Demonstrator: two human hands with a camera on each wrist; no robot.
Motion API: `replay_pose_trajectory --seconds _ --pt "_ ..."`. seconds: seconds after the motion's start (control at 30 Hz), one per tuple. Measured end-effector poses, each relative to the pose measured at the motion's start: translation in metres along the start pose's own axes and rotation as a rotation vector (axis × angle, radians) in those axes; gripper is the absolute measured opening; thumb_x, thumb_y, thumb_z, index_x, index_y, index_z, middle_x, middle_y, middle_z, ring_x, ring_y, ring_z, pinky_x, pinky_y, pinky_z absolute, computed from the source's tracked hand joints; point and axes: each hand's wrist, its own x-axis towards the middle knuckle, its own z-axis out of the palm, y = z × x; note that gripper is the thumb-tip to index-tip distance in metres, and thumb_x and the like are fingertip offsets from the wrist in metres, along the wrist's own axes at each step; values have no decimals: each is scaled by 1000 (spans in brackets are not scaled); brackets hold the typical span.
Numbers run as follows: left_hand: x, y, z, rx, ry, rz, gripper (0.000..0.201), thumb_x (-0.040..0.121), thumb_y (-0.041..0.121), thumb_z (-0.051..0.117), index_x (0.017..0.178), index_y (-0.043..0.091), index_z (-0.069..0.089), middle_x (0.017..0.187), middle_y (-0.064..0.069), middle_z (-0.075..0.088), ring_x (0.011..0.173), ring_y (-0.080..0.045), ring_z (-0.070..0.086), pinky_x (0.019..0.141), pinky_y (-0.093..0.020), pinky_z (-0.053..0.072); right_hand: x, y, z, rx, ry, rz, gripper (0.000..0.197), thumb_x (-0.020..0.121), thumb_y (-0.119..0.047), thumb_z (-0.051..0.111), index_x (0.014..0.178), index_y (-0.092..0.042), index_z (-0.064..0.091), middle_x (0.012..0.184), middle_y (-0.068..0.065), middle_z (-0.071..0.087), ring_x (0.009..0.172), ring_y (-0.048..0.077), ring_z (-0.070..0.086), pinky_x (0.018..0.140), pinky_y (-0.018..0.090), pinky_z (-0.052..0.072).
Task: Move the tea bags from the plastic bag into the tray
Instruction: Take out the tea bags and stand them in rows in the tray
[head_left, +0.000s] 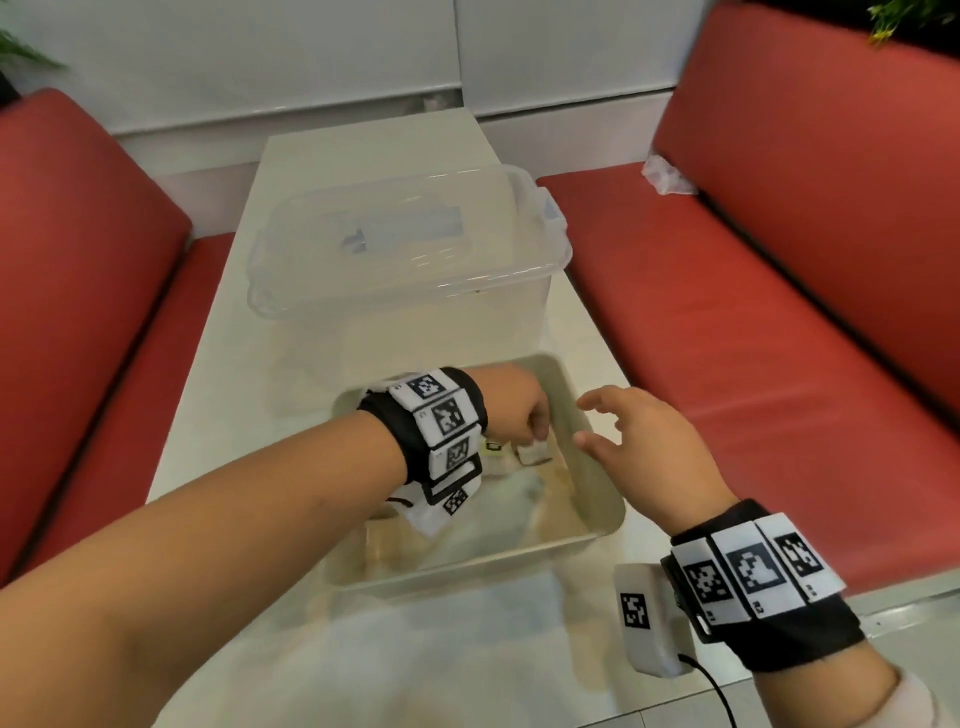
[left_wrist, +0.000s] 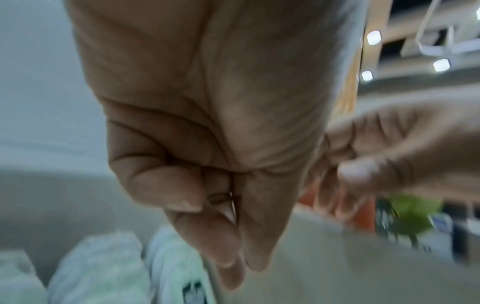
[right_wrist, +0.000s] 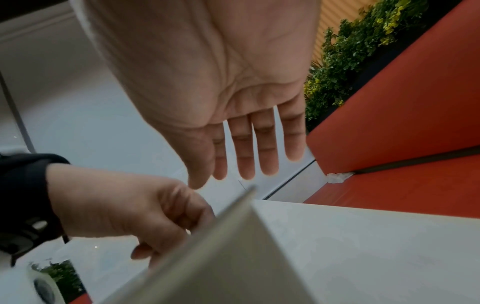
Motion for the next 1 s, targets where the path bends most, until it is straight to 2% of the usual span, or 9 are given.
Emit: replay_pose_trajectory --seconds 0.1,0.17,0.33,0.4,0.5,0.57,0.67,0.8,1.0 --pt "-45 -25 -17 -173 189 -24 17 84 16 62 98 21 69 89 6 69 66 0 56 66 -15 44 -3 -28 4 38 123 -119 21 86 -27 63 106 -25 63 102 -6 64 82 9 51 73 25 38" --pt "-82 -48 -21 -221 282 -51 15 82 13 62 91 23 69 86 8 69 69 3 56 64 -11 41 -7 -54 11 95 164 -205 14 85 -25 64 99 -25 66 89 -10 64 68 2 47 69 22 35" --pt "-170 -108 -1 -229 409 -267 23 80 5 58 84 26 67 76 16 59 67 0 56 56 -7 37 -31 -129 47 233 71 -340 8 86 -22 63 91 -27 67 78 -13 66 58 -3 48 64 23 42" --pt "-198 -127 17 -234 396 -333 25 78 5 58 81 28 65 88 8 63 86 -12 59 74 -21 46 -42 -153 67 232 5 -390 9 87 -22 62 92 -27 67 79 -11 67 55 -1 46 64 23 42" --pt "-227 -147 50 -252 368 -371 24 76 6 59 78 29 66 120 -1 59 109 -19 56 96 -33 41 -57 -183 103 131 -160 -475 15 90 -22 55 100 -27 66 85 -7 69 61 3 52 63 23 40" --pt "-236 -157 75 -246 353 -392 24 76 9 60 81 30 69 135 -3 50 122 -18 47 102 -29 33 -66 -197 129 45 -285 -511 21 93 -23 49 109 -27 63 101 -3 69 85 15 62 73 29 45" --pt "-240 -172 112 -225 359 -449 29 79 13 61 98 34 70 148 -5 35 132 -19 37 107 -28 27 -76 -207 167 -114 -411 -515 30 97 -26 41 123 -25 55 121 2 59 107 25 57 83 32 43" --pt "-244 -188 142 -289 297 -486 58 82 7 57 134 29 49 151 -8 29 136 -22 34 109 -28 28 -81 -208 193 -384 -435 -417 31 99 -31 34 113 -17 58 109 8 63 101 30 60 69 30 39" --pt "-247 -185 156 -435 399 -426 73 75 -6 49 141 24 39 138 -7 50 125 -23 47 100 -30 40 -67 -242 210 -432 -305 -314 25 95 -14 38 109 -14 60 107 6 65 99 25 63 69 28 39"
